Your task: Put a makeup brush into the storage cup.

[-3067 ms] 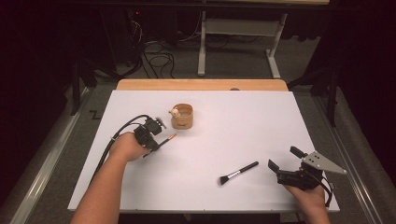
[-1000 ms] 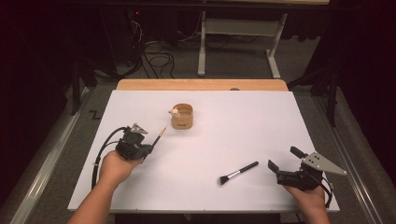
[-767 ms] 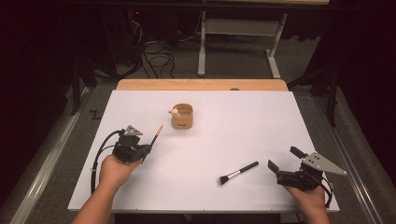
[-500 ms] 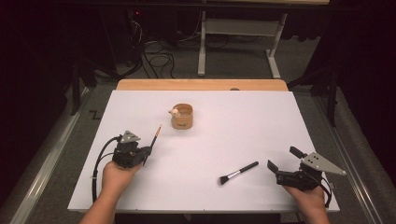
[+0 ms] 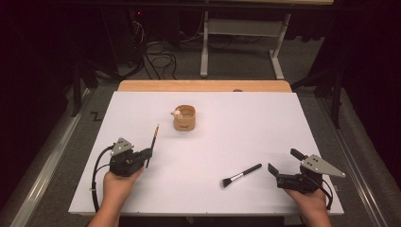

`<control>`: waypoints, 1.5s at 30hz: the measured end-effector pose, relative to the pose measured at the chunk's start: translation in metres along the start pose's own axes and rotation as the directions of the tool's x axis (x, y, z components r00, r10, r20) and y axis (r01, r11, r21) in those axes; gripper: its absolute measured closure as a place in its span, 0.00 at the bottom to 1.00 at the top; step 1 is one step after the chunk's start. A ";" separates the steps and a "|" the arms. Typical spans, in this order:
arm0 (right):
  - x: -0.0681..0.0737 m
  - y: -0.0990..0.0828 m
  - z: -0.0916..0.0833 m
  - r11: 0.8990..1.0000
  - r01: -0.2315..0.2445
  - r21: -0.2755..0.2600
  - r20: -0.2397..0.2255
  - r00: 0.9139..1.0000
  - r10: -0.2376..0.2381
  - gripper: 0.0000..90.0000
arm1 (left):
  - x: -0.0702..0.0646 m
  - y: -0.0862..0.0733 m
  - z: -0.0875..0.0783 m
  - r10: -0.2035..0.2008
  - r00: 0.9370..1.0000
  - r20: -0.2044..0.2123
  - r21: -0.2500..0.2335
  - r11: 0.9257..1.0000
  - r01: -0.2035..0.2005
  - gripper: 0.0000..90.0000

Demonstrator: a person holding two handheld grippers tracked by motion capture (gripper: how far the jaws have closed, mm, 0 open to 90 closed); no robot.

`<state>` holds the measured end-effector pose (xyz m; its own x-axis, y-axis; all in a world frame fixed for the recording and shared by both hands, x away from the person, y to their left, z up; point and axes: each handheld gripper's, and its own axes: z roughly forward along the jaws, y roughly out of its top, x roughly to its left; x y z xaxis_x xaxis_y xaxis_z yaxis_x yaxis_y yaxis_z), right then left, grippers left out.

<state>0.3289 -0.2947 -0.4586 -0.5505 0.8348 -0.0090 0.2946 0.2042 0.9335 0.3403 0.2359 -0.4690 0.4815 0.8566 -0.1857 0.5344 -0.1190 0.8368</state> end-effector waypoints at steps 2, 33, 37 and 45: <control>0.001 -0.001 0.000 1.000 0.004 0.007 -0.005 1.000 -0.004 0.01 | 0.002 -0.001 -0.004 -0.013 1.000 0.009 -0.025 1.000 0.013 0.93; 0.004 -0.003 0.003 1.000 0.005 0.002 -0.023 1.000 -0.005 0.01 | -0.003 -0.007 -0.030 -0.005 1.000 0.005 -0.336 0.942 0.006 0.93; 0.004 -0.003 0.003 1.000 0.004 0.004 -0.020 1.000 -0.004 0.01 | -0.004 -0.007 -0.030 0.008 1.000 -0.001 -0.339 0.941 -0.008 0.93; 0.006 -0.002 0.002 1.000 0.008 -0.009 -0.023 1.000 -0.008 0.01 | -0.010 -0.006 -0.028 0.041 0.999 0.008 -0.338 0.941 -0.035 0.93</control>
<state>0.3270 -0.2893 -0.4614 -0.5702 0.8214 -0.0082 0.2834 0.2061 0.9366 0.3128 0.2424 -0.4576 0.5086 0.8468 -0.1558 0.2510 0.0273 0.9676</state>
